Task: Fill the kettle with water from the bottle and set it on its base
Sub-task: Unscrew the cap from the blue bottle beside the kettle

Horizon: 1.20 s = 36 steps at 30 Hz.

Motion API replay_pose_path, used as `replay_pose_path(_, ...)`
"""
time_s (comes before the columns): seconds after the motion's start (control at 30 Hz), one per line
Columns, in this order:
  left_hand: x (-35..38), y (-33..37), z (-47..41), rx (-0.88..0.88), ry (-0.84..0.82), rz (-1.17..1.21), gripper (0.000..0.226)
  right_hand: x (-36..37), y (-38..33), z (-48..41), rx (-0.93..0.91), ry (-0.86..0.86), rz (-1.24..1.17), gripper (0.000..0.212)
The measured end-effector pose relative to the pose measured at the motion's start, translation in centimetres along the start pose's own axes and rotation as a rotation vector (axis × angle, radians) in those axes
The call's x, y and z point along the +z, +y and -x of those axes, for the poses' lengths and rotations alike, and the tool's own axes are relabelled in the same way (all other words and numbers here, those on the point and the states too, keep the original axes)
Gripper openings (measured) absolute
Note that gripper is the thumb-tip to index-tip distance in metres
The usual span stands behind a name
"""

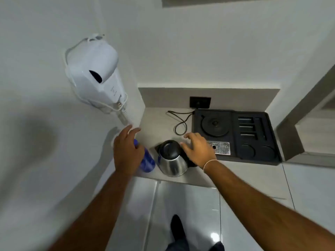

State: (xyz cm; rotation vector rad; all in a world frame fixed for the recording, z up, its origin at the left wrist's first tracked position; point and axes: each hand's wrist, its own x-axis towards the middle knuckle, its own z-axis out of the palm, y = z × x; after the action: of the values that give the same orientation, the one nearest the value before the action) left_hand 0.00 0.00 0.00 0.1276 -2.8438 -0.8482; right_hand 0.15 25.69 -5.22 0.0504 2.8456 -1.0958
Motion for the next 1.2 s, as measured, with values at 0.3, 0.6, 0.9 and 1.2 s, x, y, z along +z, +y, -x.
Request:
replay_pose_path(0.3,-0.9,-5.6,-0.6,-0.017,-0.16,0.123,0.054,4.9,-2.9,0.3,0.215,-0.027,0.093,0.062)
replay_pose_path(0.6,-1.4,-7.5,-1.8,0.002,-0.21,0.038,0.056,5.7,-3.2,-0.6,0.312,-0.124,0.234,0.078)
replay_pose_path(0.9,-1.2,-6.9,-2.3,-0.098,-0.048,-0.036,0.052,5.7,-3.4,-1.7,0.339,-0.195,0.273,0.08)
replay_pose_path(1.2,-0.8,-10.2,0.3,-0.088,0.214,0.124,0.024,6.1,-3.2,-1.7,0.332,-0.158,0.284,0.078)
